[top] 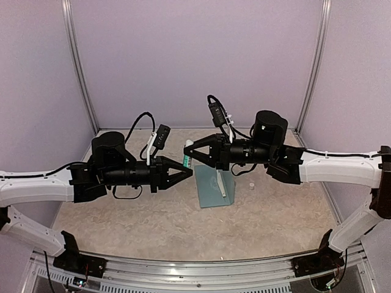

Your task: Place the letter into the envelope and seal it

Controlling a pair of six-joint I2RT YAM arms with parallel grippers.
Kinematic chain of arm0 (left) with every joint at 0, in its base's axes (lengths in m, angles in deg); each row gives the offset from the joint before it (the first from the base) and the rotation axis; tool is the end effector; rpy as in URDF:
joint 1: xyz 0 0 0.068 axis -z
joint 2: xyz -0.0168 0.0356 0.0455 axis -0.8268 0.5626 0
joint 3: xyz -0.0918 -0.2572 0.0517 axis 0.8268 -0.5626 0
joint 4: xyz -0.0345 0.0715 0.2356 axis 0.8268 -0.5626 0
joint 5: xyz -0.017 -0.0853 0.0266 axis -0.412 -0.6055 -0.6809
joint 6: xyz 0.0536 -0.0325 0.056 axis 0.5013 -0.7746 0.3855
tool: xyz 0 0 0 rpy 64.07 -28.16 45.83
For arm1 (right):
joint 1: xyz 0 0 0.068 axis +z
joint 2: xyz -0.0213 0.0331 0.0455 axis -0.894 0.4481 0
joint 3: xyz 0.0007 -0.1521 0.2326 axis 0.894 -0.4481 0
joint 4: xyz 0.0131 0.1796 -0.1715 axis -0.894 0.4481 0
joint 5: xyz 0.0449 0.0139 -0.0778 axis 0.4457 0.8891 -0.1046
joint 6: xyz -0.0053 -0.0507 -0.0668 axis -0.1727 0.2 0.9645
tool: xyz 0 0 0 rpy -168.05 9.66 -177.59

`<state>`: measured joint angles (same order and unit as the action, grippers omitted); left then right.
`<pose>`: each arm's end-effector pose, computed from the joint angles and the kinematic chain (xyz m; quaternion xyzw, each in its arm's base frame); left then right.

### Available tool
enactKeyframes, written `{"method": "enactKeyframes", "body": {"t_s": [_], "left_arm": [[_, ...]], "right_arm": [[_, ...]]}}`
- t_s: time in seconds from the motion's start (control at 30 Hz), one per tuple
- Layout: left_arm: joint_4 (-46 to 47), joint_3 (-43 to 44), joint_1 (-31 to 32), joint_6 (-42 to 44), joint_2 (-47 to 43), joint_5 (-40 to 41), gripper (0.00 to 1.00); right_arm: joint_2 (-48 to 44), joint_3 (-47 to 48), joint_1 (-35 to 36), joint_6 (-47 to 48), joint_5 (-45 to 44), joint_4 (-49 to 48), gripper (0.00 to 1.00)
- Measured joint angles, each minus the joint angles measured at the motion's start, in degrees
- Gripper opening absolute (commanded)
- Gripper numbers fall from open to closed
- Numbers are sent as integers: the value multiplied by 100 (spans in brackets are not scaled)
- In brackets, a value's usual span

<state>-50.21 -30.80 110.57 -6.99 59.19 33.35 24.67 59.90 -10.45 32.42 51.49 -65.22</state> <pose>0.1500 -0.2666 0.3095 0.3332 0.6682 -0.5338 0.3969 0.1819 0.3148 0.3477 -0.3567 0.5847 0.6245 0.3753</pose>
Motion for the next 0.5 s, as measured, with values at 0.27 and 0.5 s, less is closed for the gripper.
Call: {"method": "enactKeyframes", "body": {"t_s": [0.27,0.5], "left_arm": [[-387,33,66,2,-48,1757,0],[-1008,120,203,-146,273,3117,0]], "right_arm": [[352,1027,415,168,-2277,1727,0],[1091,1799,627,-129,-3670,2730,0]]}}
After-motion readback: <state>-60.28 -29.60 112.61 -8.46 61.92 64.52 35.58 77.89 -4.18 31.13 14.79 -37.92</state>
